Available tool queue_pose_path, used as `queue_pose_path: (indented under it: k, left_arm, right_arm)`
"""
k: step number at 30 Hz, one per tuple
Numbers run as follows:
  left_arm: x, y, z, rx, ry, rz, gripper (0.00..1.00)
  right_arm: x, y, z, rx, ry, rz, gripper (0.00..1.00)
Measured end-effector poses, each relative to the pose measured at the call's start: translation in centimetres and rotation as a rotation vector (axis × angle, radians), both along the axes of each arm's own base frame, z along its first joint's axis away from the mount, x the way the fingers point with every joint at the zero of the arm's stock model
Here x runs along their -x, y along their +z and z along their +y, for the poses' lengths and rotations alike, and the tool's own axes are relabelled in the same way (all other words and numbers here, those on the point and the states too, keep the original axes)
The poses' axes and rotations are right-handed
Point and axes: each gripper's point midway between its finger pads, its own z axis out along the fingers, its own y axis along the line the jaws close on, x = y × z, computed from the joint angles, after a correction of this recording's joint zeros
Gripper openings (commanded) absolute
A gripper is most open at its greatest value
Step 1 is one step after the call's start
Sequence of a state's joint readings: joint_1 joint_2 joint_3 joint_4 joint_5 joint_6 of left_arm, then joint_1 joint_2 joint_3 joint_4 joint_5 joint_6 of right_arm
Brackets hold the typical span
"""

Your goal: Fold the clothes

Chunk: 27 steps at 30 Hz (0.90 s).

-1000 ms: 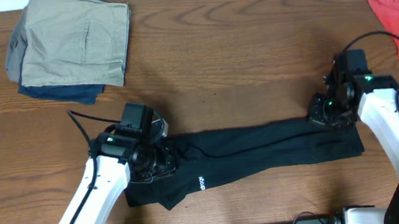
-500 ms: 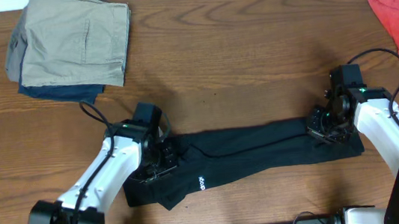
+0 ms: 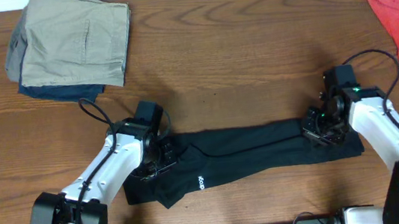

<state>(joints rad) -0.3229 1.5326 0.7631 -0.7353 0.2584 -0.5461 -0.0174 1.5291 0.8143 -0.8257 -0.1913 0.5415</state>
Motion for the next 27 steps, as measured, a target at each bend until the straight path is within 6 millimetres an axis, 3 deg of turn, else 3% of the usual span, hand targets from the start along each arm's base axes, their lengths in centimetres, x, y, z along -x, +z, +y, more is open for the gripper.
queue_pose_path:
  k: [8, 27]
  left_arm:
    - [-0.4, -0.1, 2.1, -0.029, 0.083, 0.011, 0.06]
    - [-1.1, -0.5, 7.7, -0.047, 0.325, 0.03, 0.06]
  right_arm:
    - [0.7, -1.5, -0.6, 0.018, -0.022, 0.07, 0.1]
    - [0.7, -1.6, -1.6, 0.035, -0.058, 0.074, 0.01]
